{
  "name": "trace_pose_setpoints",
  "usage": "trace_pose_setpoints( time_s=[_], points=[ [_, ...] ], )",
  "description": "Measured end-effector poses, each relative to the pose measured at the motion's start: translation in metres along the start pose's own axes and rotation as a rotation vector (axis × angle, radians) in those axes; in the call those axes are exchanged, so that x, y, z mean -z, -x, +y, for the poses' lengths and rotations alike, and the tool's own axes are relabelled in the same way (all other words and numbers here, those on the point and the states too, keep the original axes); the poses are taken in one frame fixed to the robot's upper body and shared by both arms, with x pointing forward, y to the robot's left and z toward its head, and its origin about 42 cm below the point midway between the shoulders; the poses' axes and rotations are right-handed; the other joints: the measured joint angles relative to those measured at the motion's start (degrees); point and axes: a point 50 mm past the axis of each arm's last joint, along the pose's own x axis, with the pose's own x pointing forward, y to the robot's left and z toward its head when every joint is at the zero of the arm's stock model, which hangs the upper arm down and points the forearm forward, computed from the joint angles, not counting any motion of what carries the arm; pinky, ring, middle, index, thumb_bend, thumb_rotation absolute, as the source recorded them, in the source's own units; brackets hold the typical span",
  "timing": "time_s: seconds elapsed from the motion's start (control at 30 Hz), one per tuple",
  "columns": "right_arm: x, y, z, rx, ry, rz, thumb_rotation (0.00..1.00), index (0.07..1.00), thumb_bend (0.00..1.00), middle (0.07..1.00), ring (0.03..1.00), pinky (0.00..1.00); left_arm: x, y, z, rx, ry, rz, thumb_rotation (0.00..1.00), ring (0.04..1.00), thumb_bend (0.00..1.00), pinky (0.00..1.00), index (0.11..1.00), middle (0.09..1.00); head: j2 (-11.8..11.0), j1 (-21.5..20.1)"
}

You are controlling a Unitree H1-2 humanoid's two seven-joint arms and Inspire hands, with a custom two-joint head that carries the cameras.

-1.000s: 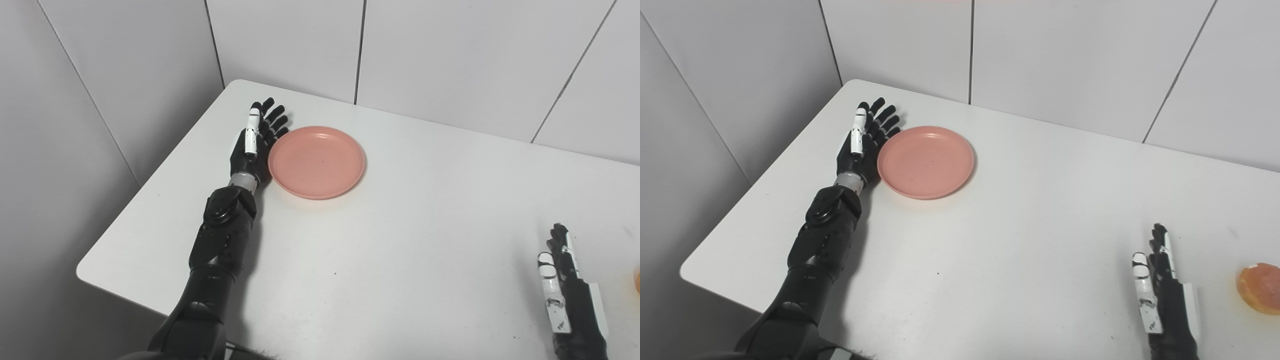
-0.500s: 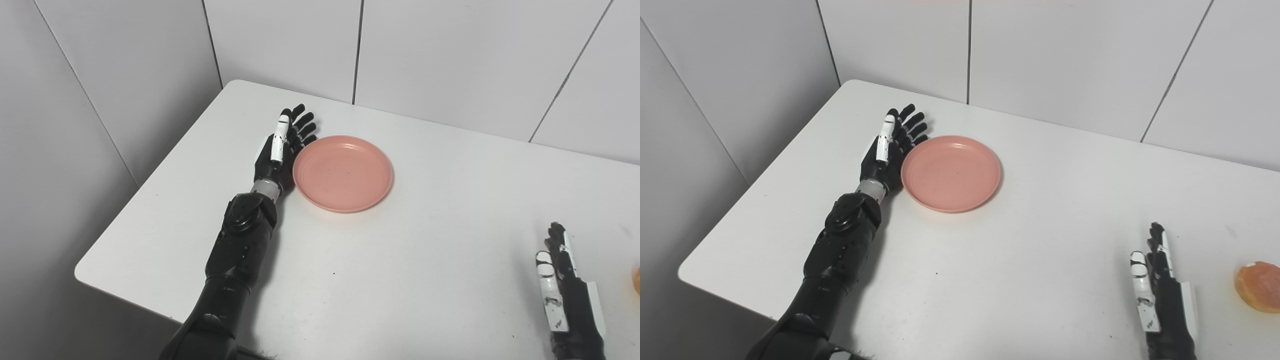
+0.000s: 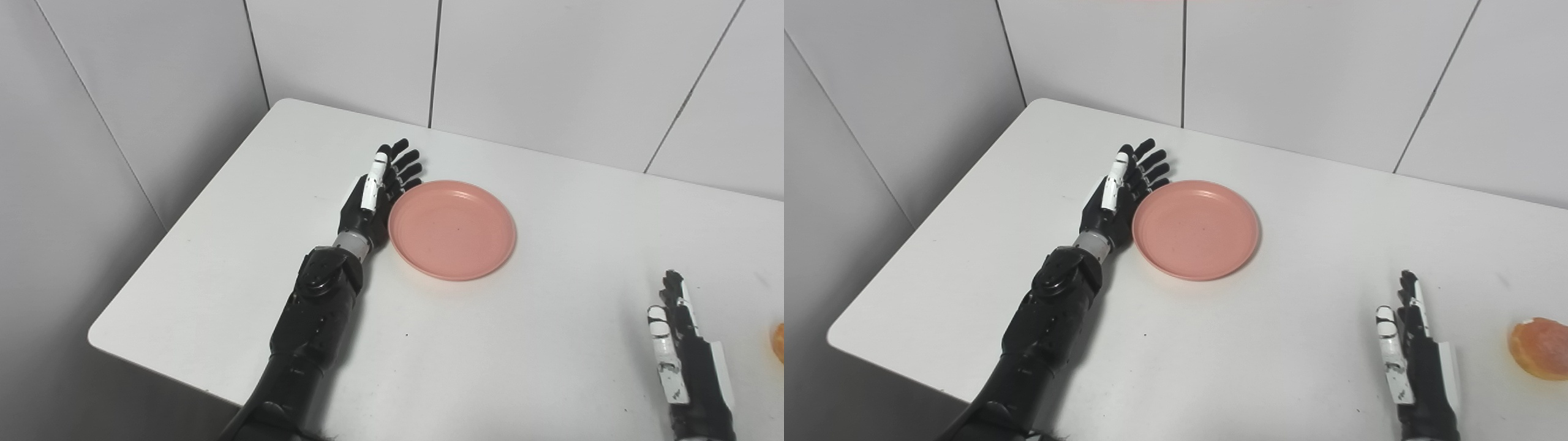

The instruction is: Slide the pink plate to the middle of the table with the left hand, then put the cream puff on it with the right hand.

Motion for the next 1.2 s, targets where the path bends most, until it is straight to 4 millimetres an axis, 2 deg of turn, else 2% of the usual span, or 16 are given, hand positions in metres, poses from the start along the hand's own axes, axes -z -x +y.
trace_pose_setpoints(
  time_s=[0.23,0.37,0.73,0.93,1.2],
  points=[
    [-0.002,0.004,0.005,-0.003,-0.009,0.003,1.00,0.978,0.20,0.987,0.984,0.97,0.007,0.003,-0.020,0.050,0.020,0.026,1.00,0.897,0.40,0.90,0.898,0.903,0.6,-1.2],
    [-0.003,0.007,0.007,-0.001,-0.014,0.003,1.00,0.979,0.22,0.988,0.988,0.98,0.007,0.005,-0.023,0.056,0.026,0.036,1.00,0.901,0.40,0.90,0.901,0.907,1.1,-3.5],
    [-0.004,0.007,0.010,-0.004,-0.012,0.003,1.00,0.983,0.22,0.989,0.985,0.98,0.010,0.013,-0.033,0.103,0.053,0.060,1.00,0.922,0.39,0.93,0.914,0.920,2.0,-6.1],
    [-0.005,0.007,0.013,-0.003,-0.025,0.005,1.00,0.987,0.24,0.991,0.983,0.98,0.015,0.020,-0.048,0.141,0.062,0.077,1.00,0.892,0.39,0.90,0.897,0.898,2.8,-7.6],
    [-0.006,0.007,0.017,-0.003,-0.028,0.013,1.00,0.985,0.25,0.988,0.982,0.97,0.020,0.033,-0.063,0.204,0.042,0.109,1.00,0.910,0.39,0.91,0.879,0.907,3.4,-8.4]
  ],
)
